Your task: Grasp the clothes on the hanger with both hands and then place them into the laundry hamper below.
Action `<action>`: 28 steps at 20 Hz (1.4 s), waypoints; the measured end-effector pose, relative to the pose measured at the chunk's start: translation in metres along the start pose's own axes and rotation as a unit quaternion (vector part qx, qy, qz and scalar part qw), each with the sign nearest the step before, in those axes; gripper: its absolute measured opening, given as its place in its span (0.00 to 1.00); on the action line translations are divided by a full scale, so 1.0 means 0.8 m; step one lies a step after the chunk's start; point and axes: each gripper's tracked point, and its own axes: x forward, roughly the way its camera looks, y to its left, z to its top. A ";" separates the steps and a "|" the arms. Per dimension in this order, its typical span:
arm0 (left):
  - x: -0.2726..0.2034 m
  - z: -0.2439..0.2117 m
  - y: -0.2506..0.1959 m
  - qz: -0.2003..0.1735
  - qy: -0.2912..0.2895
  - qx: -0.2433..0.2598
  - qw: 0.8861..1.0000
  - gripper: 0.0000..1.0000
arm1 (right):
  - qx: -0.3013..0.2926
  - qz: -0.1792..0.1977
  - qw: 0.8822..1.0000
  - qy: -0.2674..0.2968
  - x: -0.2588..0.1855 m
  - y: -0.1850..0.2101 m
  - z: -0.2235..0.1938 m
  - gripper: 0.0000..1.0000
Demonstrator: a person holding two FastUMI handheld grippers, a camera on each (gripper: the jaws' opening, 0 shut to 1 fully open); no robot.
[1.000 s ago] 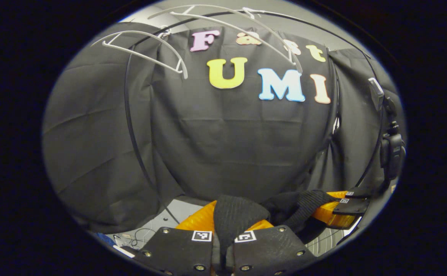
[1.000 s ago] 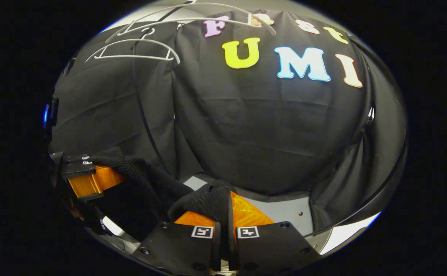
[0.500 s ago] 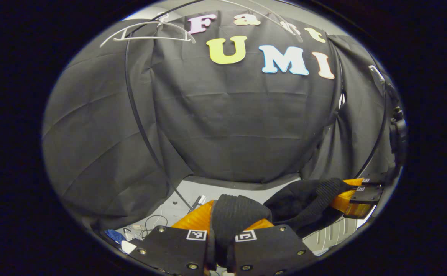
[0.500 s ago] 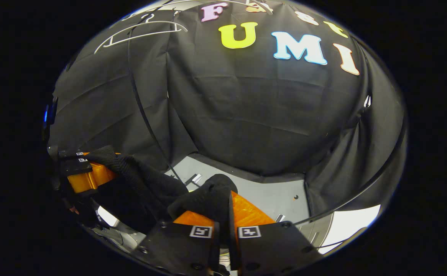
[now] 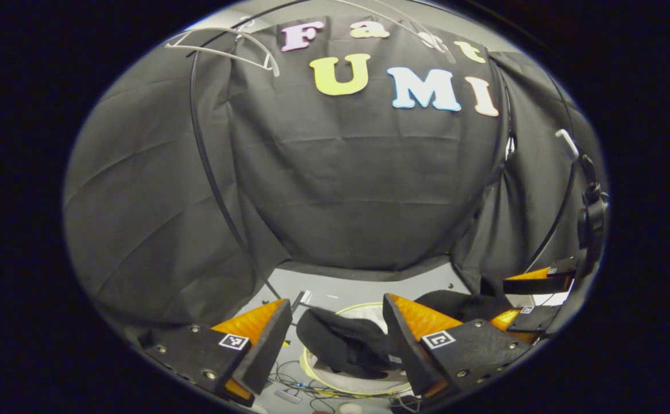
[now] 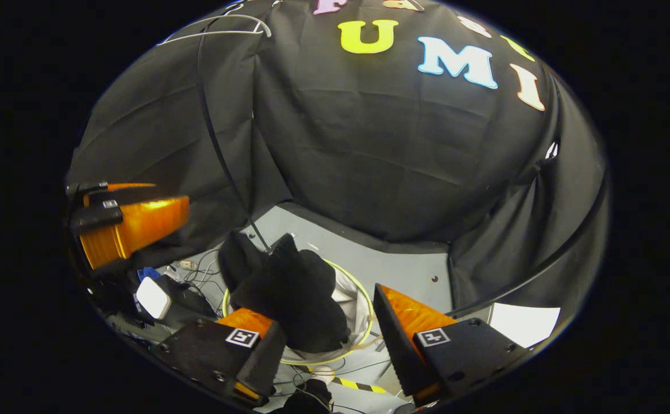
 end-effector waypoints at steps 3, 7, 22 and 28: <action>-0.015 -0.007 0.009 0.003 -0.002 0.014 1.000 0.94 | 0.017 0.004 1.000 -0.013 -0.016 0.011 0.004 0.85; -0.024 -0.001 0.020 0.004 -0.011 0.007 1.000 0.94 | 0.017 0.000 0.999 -0.039 -0.028 0.017 0.032 1.00; -0.118 0.115 0.053 -0.041 -0.151 0.043 0.987 0.94 | 0.085 -0.066 0.976 -0.190 -0.151 0.014 0.128 1.00; -0.206 0.204 0.054 -0.037 -0.232 0.029 0.972 0.94 | 0.082 -0.103 0.949 -0.286 -0.252 -0.030 0.184 0.97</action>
